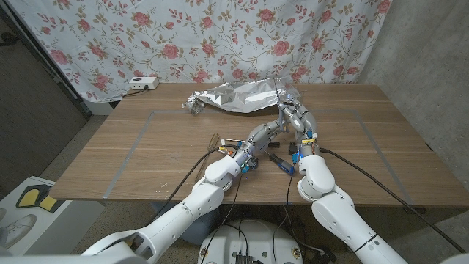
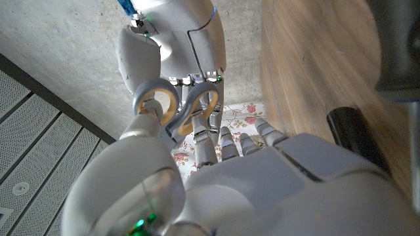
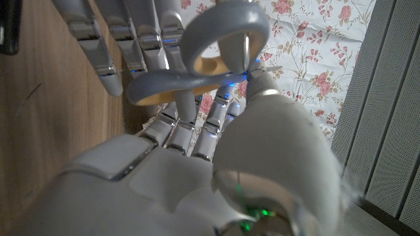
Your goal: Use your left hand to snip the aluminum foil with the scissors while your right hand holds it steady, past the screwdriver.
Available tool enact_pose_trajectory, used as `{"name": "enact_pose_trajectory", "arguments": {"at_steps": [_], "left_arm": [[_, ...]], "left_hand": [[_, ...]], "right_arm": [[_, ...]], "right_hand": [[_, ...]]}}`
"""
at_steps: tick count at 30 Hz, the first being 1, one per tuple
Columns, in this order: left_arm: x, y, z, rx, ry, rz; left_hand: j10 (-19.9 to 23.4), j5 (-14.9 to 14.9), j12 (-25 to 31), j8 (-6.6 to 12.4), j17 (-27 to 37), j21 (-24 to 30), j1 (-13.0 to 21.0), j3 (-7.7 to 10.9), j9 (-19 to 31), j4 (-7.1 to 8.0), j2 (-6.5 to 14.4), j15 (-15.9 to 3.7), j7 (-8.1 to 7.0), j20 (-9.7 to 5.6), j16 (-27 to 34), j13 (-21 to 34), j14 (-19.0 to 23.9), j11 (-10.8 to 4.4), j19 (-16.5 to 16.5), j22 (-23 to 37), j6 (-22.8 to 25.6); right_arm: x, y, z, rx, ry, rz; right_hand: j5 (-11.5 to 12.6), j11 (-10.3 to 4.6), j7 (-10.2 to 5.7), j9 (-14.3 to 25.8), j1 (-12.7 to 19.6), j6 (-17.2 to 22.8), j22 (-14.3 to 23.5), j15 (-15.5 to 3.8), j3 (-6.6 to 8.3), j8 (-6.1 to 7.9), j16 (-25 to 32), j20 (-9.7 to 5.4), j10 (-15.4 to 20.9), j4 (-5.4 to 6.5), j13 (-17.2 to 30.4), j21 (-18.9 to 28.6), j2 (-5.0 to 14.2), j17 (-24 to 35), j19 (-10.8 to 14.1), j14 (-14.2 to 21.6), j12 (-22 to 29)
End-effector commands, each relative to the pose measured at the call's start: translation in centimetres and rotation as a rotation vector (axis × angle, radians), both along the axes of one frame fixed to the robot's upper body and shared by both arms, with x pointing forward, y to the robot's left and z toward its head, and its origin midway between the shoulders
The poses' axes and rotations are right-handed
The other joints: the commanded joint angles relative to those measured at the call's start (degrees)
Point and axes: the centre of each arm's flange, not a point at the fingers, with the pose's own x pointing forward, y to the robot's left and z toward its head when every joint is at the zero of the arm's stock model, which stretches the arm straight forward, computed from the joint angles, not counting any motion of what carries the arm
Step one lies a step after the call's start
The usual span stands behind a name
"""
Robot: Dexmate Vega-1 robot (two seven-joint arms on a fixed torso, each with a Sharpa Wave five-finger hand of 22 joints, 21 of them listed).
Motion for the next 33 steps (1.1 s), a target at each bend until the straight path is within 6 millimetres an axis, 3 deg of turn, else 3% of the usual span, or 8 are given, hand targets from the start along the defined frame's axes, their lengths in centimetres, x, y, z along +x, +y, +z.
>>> {"name": "enact_pose_trajectory", "arguments": {"at_steps": [1, 5, 8, 14, 26, 30, 33], "left_arm": [[-0.01, -0.37, -0.2, -0.003, 0.007, -0.003], [0.06, -0.54, -0.08, -0.004, 0.006, -0.007], [0.09, -0.65, -0.02, -0.005, 0.006, -0.011], [0.09, -0.83, -0.04, -0.004, 0.01, -0.013], [-0.11, -0.91, -0.25, -0.009, 0.018, 0.002], [-0.18, -0.93, -0.3, -0.012, 0.019, 0.005], [-0.22, -0.94, -0.33, -0.012, 0.019, 0.004]], "left_hand": [[0.3, 0.0, 0.1, -0.2, 0.2, -0.1, 0.2, -0.36, 0.2, 0.1, -0.5, 0.02, -0.02, 0.09, 0.1, 0.2, 0.2, -0.26, 0.2, 0.3, -0.1], [0.3, 0.0, 0.1, -0.27, 0.2, -0.1, 0.2, -0.5, 0.1, 0.15, -0.6, 0.05, -0.03, 0.15, 0.2, 0.2, 0.3, -0.23, 0.3, 0.3, -0.2], [0.5, 0.0, 0.2, -0.28, 0.2, -0.1, 0.2, -0.59, 0.1, 0.17, -0.6, -0.04, -0.08, 0.21, 0.2, 0.2, 0.4, -0.27, 0.3, 0.3, -0.2], [1.9, 0.1, 0.7, -0.34, 0.3, 0.0, 0.3, -0.86, 0.1, 0.23, -0.7, -0.22, -0.19, 0.29, 0.7, 0.3, 2.0, -1.07, 0.5, 0.3, -0.2], [6.1, 0.1, 2.6, -0.3, 0.7, 0.1, 0.4, -1.97, 0.2, 0.64, -0.7, -1.48, -1.25, 1.65, 2.1, 1.2, 7.6, -2.87, 1.0, 0.5, 0.1], [6.3, 0.1, 2.8, -0.17, 0.9, 0.1, 0.2, -2.18, 0.2, 0.8, -0.7, -1.71, -1.94, 1.87, 2.2, 1.5, 8.2, -2.78, 0.9, 0.6, 0.4], [6.4, 0.1, 2.8, -0.07, 1.0, 0.1, 0.1, -2.3, 0.2, 0.88, -0.6, -1.71, -2.21, 2.21, 2.3, 1.6, 8.5, -2.84, 0.8, 0.6, 0.7]], "right_arm": [[-0.02, 0.05, -0.06, 0.017, 0.002, 0.0], [0.04, 0.12, -0.08, 0.009, 0.006, -0.003], [0.11, 0.24, -0.16, 0.007, 0.01, -0.003], [0.17, 0.2, -0.28, 0.008, 0.014, -0.021], [0.03, 0.15, -0.43, 0.0, 0.013, -0.047], [-0.01, 0.14, -0.44, -0.014, 0.012, -0.06], [0.02, 0.11, -0.45, -0.011, 0.012, -0.05]], "right_hand": [[0.2, -4.22, -0.63, 0.2, 2.4, 0.2, 0.1, -10.67, -0.37, 0.29, -0.2, 0.17, 4.5, -0.06, 0.1, -0.1, 2.5, 0.2, -0.2, 0.5, 1.5], [0.2, -4.22, -0.75, 0.2, 2.4, 0.2, 0.0, -10.69, -0.4, 0.26, -0.3, 0.26, 4.4, -0.05, 0.1, -0.1, 2.48, 0.3, -0.3, 0.4, 1.5], [0.2, -4.28, -2.19, 0.2, 2.4, 0.7, -0.1, -10.67, -0.51, 0.3, -0.9, 0.6, 4.7, 0.01, -0.2, -0.5, 2.46, 0.4, -1.5, -0.4, 1.8], [0.1, -4.48, -3.3, 0.2, 2.4, 1.4, -0.4, -10.52, -0.76, 0.37, -1.2, 1.43, 5.1, 0.03, -0.8, -1.1, 2.22, 0.7, -3.1, -1.1, 1.9], [-0.6, -4.75, -4.48, -0.1, 1.7, 4.2, -1.9, -10.04, -1.59, 0.49, -3.1, 8.41, 6.8, 0.27, -4.6, -6.2, 1.84, 2.0, -10.0, -5.5, 0.5], [-0.8, -4.79, -4.58, -0.3, 1.0, 5.3, -2.1, -9.75, -1.9, 0.57, -4.3, 9.82, 7.3, 0.48, -5.8, -7.9, 1.67, 1.7, -11.2, -7.7, -0.1], [-0.9, -4.81, -4.61, -0.4, 0.8, 6.0, -2.2, -9.78, -1.98, 0.59, -4.6, 9.69, 7.6, 0.51, -6.6, -8.8, 1.72, 1.7, -11.7, -8.3, -0.6]]}}
